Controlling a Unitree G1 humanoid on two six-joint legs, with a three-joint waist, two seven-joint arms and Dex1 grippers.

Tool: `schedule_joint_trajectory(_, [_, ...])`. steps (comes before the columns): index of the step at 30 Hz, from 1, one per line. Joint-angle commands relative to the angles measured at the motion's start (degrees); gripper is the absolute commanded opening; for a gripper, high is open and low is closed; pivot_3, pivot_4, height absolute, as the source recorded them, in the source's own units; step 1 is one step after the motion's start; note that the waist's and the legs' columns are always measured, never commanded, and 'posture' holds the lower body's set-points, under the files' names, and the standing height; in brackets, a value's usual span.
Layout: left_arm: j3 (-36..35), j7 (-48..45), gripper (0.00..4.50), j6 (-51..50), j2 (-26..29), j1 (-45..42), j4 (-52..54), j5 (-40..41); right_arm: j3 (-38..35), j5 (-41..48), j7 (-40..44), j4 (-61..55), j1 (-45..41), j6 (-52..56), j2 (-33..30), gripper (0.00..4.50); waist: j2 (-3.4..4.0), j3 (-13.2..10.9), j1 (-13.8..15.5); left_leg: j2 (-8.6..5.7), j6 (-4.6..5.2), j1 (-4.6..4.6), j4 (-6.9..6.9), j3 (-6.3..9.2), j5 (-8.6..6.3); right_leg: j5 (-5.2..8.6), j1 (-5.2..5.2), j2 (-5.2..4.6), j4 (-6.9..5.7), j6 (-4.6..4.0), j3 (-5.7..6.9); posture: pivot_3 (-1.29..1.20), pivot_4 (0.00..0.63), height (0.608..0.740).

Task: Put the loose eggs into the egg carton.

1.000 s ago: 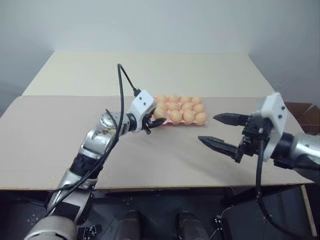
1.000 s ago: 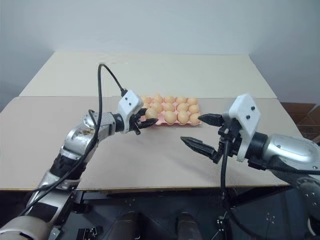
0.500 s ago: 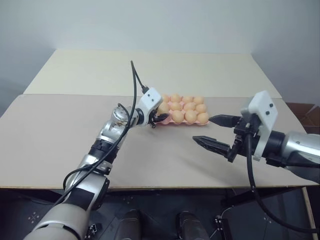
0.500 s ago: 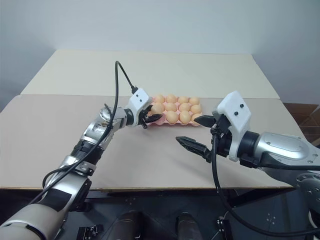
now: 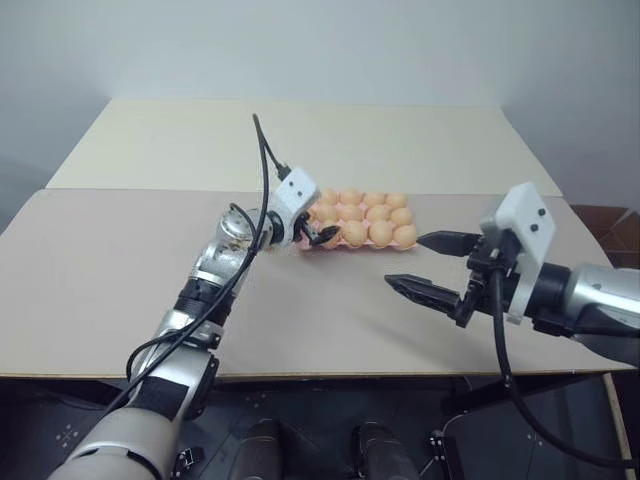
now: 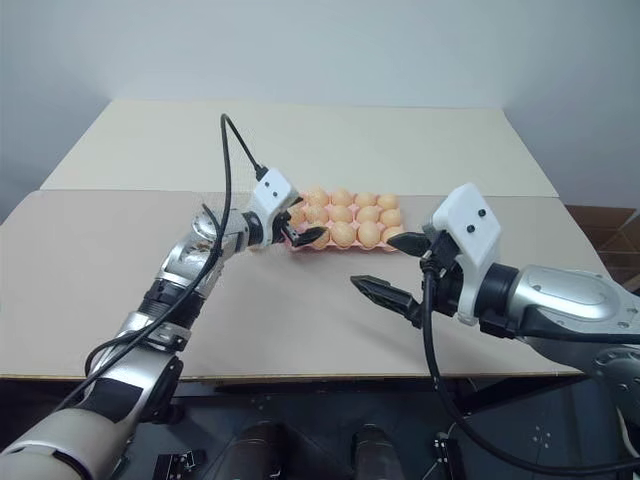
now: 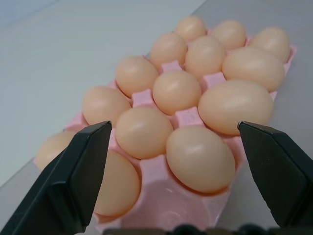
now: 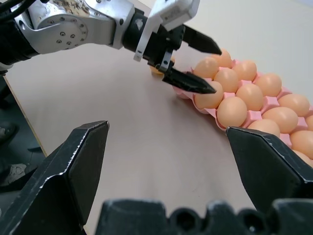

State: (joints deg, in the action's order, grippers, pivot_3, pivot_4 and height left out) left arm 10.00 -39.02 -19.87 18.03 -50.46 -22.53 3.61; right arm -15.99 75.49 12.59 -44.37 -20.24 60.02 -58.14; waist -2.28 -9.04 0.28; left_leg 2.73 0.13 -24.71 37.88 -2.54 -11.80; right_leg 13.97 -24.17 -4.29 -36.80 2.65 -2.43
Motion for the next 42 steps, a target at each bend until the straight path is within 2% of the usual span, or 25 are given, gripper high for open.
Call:
schedule_joint_trajectory(1, [-3.8,0.6,4.48,-3.9,2.9,3.2,11.1,1.9,-0.9,-0.7,1.3,-2.3,0.3,-2.5,-0.8,4.5,0.01,0.0,-0.3,0.0,0.0,0.01,0.0,0.0,0.0,0.0,0.01,0.0,-0.01,0.0,0.0,0.0,0.15,0.74])
schedule_joint_trajectory(7, [-7.8,0.5,4.48,-14.4,9.2,12.6,24.5,4.2,-1.1,-5.6,7.4,-4.2,2.2,-7.1,0.0,4.5,0.01,0.0,-0.9,0.01,0.0,0.14,0.0,0.02,0.0,0.0,0.06,0.01,-0.15,0.0,0.0,0.0,0.15,0.74])
schedule_joint_trajectory(12, [-9.7,0.5,4.48,-20.4,12.4,17.2,29.1,5.6,-0.1,-8.1,9.9,-3.9,2.1,-8.8,0.1,4.5,0.01,0.0,-0.7,0.01,0.01,0.15,0.05,0.02,0.02,-0.01,0.09,0.0,-0.16,-0.01,0.03,0.0,0.15,0.74])
schedule_joint_trajectory(22, [-14.6,9.0,4.48,-33.5,11.7,29.9,47.1,8.1,1.2,-11.8,11.9,-4.9,2.4,-10.1,0.3,4.5,0.01,0.0,-1.0,0.04,0.01,0.16,0.05,0.02,0.02,-0.01,0.06,0.0,-0.17,-0.01,0.0,0.0,0.15,0.74])
schedule_joint_trajectory(32, [-17.1,16.5,4.48,-36.5,7.7,33.9,51.3,8.8,3.4,-15.1,12.1,-4.9,1.3,-10.5,1.3,4.5,0.01,0.0,-0.7,0.03,0.01,0.32,0.05,-0.01,0.02,-0.01,0.17,0.01,-0.18,-0.04,-0.03,0.0,0.15,0.74])
schedule_joint_trajectory(36, [-18.6,15.6,4.48,-31.9,7.5,38.0,52.2,9.6,3.6,-16.1,11.8,-5.0,1.4,-10.6,2.1,4.5,0.01,0.0,-0.9,0.04,0.01,0.31,0.04,-0.03,0.02,-0.01,0.14,0.0,-0.19,-0.04,-0.05,0.0,0.15,0.74])
schedule_joint_trajectory(39, [-19.0,15.6,4.48,-30.8,8.2,37.7,50.6,9.9,3.9,-16.7,12.1,-5.1,1.4,-10.6,2.5,4.5,0.01,0.0,-0.7,0.04,0.01,0.33,0.04,-0.03,0.02,-0.03,0.16,0.01,-0.2,-0.06,-0.04,0.0,0.15,0.74])
schedule_joint_trajectory(42, [-18.3,15.2,4.48,-29.4,7.9,33.5,45.2,10.6,4.7,-17.0,12.3,-4.8,0.6,-10.5,3.0,4.5,0.01,0.0,-0.3,0.02,0.02,0.4,0.05,-0.04,0.03,-0.03,0.22,0.0,-0.19,-0.07,-0.03,0.0,0.15,0.74])
